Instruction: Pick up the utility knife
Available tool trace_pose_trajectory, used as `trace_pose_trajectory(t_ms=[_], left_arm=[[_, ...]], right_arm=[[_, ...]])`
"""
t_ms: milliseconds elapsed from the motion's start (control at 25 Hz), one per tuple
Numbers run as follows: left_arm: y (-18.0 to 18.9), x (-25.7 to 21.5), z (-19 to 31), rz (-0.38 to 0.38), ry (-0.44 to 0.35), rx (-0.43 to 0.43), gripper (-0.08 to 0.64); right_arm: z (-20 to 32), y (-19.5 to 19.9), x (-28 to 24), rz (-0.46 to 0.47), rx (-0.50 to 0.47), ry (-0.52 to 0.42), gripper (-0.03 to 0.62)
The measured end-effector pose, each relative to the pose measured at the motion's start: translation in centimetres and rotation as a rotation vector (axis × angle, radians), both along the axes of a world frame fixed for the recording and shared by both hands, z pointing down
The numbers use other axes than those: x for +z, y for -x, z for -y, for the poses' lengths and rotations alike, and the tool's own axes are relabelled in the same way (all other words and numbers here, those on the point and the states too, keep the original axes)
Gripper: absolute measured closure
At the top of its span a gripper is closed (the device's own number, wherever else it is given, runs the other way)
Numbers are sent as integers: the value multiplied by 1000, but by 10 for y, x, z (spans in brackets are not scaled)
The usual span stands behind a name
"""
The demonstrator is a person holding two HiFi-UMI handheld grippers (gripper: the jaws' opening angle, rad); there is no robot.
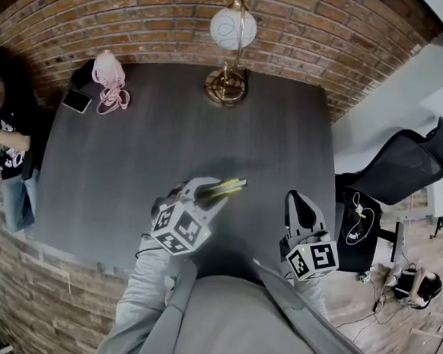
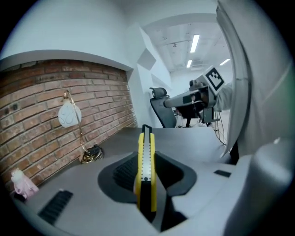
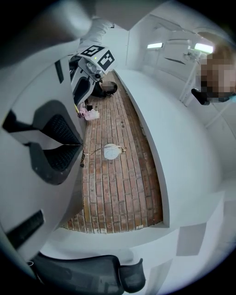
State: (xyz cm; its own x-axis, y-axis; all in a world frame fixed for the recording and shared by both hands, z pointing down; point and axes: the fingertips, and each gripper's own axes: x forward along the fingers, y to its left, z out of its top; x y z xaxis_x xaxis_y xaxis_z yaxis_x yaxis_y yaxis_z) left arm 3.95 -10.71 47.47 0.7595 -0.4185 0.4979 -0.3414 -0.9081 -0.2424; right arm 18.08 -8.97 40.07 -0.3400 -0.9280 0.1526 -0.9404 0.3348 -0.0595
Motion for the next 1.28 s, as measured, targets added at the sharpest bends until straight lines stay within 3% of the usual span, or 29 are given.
trace_pose_trajectory(t_ms=[680, 880, 1280], left_arm=[[43, -98, 21, -352, -114, -348, 437], [59, -109, 22, -446, -87, -481, 437], [76, -109, 16, -532, -94, -617, 437]], right_arm=[[27, 8, -11, -3, -45, -33, 574], [29, 10, -12, 0, -50, -36, 575], [27, 13, -15, -13, -67, -35, 574]])
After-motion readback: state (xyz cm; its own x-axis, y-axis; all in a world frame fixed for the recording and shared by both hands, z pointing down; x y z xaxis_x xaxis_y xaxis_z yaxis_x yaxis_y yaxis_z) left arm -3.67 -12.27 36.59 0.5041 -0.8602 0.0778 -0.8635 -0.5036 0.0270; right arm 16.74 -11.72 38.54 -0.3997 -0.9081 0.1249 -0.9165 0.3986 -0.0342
